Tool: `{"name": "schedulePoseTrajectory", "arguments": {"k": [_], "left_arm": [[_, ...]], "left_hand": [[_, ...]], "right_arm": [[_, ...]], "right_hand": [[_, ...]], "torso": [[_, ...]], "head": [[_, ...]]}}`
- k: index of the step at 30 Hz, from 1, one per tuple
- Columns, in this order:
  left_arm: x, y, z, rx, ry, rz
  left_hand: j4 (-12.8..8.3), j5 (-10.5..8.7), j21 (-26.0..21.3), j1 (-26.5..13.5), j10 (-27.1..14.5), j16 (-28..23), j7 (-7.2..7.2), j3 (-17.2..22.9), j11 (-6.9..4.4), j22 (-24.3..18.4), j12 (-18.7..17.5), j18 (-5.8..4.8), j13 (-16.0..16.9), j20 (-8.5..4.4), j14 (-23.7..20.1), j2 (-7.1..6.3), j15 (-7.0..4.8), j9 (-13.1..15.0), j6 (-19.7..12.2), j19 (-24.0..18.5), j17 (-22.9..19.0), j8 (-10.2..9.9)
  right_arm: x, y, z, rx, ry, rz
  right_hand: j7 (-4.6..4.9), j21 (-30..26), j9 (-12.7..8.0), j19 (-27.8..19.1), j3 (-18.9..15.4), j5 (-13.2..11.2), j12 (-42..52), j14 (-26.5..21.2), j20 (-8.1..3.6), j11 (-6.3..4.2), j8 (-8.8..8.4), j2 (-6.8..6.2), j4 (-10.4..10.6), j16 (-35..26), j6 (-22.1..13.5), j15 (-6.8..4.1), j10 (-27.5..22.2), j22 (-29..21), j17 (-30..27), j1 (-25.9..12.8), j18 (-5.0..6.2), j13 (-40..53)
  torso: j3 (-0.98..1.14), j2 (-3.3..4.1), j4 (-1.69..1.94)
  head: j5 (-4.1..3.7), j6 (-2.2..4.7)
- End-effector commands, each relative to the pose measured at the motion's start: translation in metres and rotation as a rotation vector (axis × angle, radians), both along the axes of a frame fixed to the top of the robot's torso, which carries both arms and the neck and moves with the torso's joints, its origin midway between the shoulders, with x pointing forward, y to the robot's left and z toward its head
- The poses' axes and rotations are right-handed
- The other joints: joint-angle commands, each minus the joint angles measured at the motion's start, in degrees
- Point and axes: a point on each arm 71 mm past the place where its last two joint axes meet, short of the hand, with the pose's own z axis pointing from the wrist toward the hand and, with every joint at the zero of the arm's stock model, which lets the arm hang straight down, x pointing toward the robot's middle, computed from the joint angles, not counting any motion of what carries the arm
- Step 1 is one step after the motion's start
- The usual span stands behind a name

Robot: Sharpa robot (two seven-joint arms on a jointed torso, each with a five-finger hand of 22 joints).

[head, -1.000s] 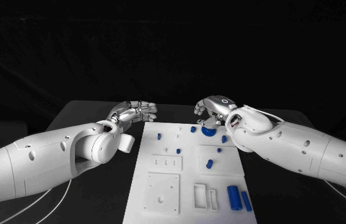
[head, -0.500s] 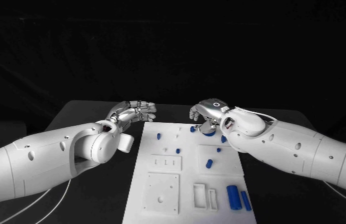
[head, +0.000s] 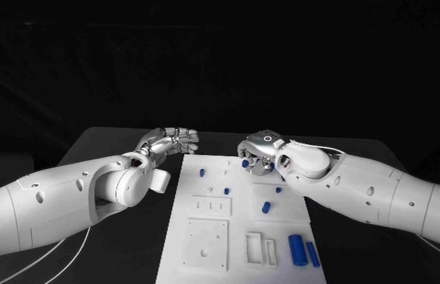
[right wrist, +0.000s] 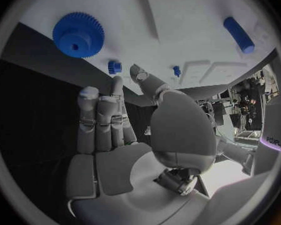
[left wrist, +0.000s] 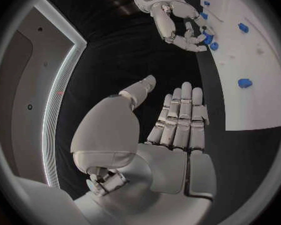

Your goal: Assemble the parts on the task board

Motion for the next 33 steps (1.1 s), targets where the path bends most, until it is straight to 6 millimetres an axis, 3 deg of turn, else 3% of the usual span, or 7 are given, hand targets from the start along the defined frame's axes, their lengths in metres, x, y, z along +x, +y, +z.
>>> {"name": "schedulePoseTrajectory", "arguments": {"k": [1,2,4,10,33], "left_arm": [[0.0,-0.003,0.002,-0.005,-0.009,-0.02],[0.0,-0.003,0.002,-0.005,-0.009,-0.02],[0.0,-0.004,0.002,-0.005,-0.01,-0.021],[0.0,-0.004,0.002,-0.005,-0.009,-0.021],[0.001,-0.007,0.001,-0.005,-0.007,-0.027]], "left_hand": [[-0.4,0.23,0.2,-0.6,0.4,-0.4,0.56,0.1,-0.08,1.2,-0.4,0.81,-0.1,0.04,0.1,-0.14,0.29,-0.1,0.5,-0.2,0.1,-0.3],[-0.4,0.23,0.2,-0.6,0.4,-0.4,0.56,0.1,-0.08,1.2,-0.4,0.81,-0.1,0.04,0.1,-0.14,0.29,-0.1,0.5,-0.2,0.1,-0.3],[-0.4,0.23,0.2,-0.7,0.4,-0.4,0.56,0.1,-0.08,1.2,-0.4,0.81,-0.1,0.04,0.1,-0.14,0.29,-0.1,0.5,-0.2,0.1,-0.3],[-0.4,0.22,0.2,-0.7,0.4,-0.4,0.56,0.1,-0.07,1.2,-0.4,0.81,-0.1,0.04,0.1,-0.12,0.29,-0.1,0.5,-0.2,0.1,-0.3],[-0.5,0.23,0.2,-0.8,0.4,-0.4,0.59,0.1,-0.04,1.2,-0.5,0.81,-0.1,0.04,0.2,-0.09,0.29,-0.1,0.5,-0.2,0.1,-0.4]], "right_arm": [[0.003,0.0,-0.004,-0.082,-0.004,-0.011],[0.003,0.0,-0.005,-0.088,-0.001,-0.011],[0.004,0.002,-0.006,-0.093,-0.003,-0.01],[0.007,0.002,-0.008,-0.109,0.002,-0.017],[0.013,0.009,-0.021,-0.157,0.026,-0.022]], "right_hand": [[-0.87,1.0,0.2,-0.7,1.2,0.0,11.6,-0.6,-0.07,0.08,-0.45,-0.29,-0.1,0.7,-0.1,-1.04,-8.4,1.3,0.8,0.1,2.22,13.4],[-1.03,1.2,0.1,-0.7,1.6,-0.2,14.1,-0.5,-0.14,-0.35,-0.53,-0.03,-0.1,1.0,-0.3,-0.8,-7.7,1.3,1.0,0.4,2.22,15.2],[-1.44,2.2,0.2,-1.0,2.9,-0.2,22.0,-0.9,-0.28,-0.94,-0.67,-0.06,-0.2,1.8,-0.7,-1.36,-10.2,1.3,1.9,0.4,2.22,21.6],[-1.81,3.7,0.5,-1.2,6.5,-0.3,29.8,-0.9,-0.45,-1.28,-0.59,0.21,-0.2,2.8,-1.0,-1.6,-11.6,1.3,3.3,1.2,2.22,26.1],[-1.05,5.5,1.0,-1.4,8.9,-0.3,33.9,-1.0,-0.51,-0.66,0.24,1.89,2.2,3.6,0.7,-1.08,-12.5,1.2,5.0,-0.4,2.22,26.8]], "torso": [[-0.03,0.0,-0.05],[-0.03,0.01,-0.05],[-0.02,0.02,-0.03],[-0.03,0.02,0.03],[-0.01,0.04,-0.04]], "head": [[0.06,-0.01],[0.08,0.01],[0.07,-0.01],[0.09,-0.14],[0.34,-0.35]]}}
